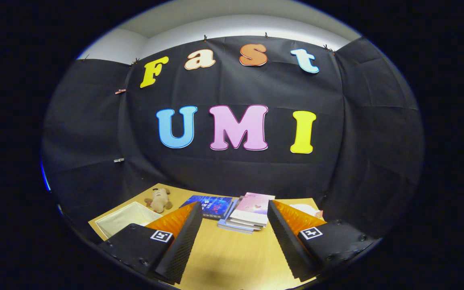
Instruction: Open the storage box then place both shoes into the box .Put the left shoe in first, then the right shoe, with the right side of both shoes facing outward in a uniform manner.
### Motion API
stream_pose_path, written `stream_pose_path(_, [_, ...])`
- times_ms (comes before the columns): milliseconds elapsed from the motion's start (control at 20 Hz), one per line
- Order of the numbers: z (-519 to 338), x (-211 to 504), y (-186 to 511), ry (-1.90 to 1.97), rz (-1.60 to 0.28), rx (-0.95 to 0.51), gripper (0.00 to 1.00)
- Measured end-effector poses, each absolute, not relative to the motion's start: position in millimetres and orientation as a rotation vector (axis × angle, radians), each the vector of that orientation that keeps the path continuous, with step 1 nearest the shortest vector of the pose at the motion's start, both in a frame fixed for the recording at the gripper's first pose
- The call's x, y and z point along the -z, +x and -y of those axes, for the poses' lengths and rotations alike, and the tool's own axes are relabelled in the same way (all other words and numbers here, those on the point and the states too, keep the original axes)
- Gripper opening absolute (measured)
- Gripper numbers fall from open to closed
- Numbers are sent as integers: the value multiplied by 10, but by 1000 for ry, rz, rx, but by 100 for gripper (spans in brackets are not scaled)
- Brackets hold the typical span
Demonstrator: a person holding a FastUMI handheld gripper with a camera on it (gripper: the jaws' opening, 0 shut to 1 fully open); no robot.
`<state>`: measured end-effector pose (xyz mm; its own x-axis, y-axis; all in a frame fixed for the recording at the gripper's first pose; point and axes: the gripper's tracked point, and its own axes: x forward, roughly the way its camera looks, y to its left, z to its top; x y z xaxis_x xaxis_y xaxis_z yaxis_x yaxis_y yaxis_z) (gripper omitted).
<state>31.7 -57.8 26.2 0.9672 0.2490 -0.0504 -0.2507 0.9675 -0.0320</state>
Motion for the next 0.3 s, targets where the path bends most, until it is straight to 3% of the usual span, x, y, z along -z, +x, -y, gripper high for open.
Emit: stream_pose_path(300, [911, -326, 409, 22, -48, -198, 98])
